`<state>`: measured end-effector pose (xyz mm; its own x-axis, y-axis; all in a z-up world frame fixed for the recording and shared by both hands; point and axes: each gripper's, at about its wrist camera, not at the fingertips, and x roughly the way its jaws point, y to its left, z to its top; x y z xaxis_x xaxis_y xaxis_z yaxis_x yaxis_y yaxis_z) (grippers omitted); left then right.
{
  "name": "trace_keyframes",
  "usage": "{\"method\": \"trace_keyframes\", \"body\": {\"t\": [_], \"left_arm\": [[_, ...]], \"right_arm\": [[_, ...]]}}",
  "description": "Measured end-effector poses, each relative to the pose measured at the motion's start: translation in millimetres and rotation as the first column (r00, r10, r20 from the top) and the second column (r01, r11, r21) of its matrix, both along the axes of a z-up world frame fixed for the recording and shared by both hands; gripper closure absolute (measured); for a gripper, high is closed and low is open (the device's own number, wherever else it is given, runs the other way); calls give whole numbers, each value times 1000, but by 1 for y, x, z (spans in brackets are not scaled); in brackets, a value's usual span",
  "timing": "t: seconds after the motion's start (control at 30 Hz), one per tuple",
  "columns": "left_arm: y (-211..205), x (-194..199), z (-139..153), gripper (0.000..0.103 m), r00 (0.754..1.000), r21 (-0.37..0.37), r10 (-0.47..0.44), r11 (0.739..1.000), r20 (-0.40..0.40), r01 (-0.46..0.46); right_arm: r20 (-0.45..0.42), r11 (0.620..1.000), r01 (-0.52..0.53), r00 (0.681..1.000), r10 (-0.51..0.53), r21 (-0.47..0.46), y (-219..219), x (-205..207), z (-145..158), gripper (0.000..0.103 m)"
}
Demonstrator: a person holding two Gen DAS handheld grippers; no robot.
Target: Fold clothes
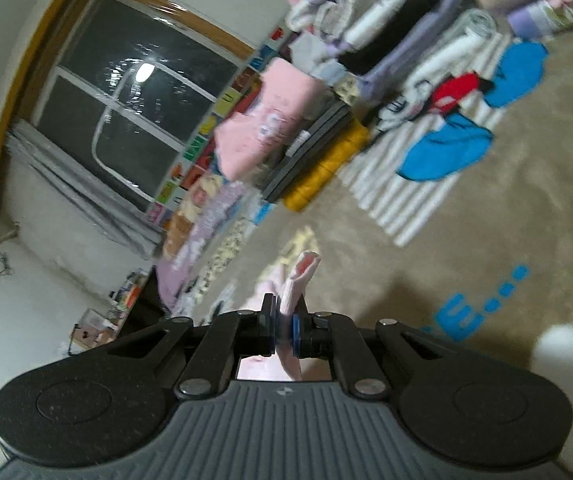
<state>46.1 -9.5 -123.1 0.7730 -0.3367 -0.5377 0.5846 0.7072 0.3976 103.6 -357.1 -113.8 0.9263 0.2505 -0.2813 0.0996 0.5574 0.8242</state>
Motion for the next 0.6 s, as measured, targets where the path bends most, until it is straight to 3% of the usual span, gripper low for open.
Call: {"method": "trace_keyframes", "body": {"t": [0.1,0.27,0.37,0.57,0.6], "left_arm": [[20,1,18,94,998,-83,-35,996,-47,31],[53,18,33,94,996,-222,83,971,-40,-90],[51,28,32,94,994,-235,107,966,-35,-112],[16,30,19,94,999,-184,19,983,-40,-26],[11,33,15,88,998,-173,4,985,-67,-16]], "right_arm": [[-27,1000,7,1000,-7,11,-6,3,-13,94],[-30,1000,-12,999,12,-4,-7,9,-17,94],[-28,999,-31,999,31,-19,-6,14,-15,94],[-29,999,-31,999,30,-24,-6,17,-11,94],[-29,999,-32,999,32,-29,-6,18,-10,94]]}}
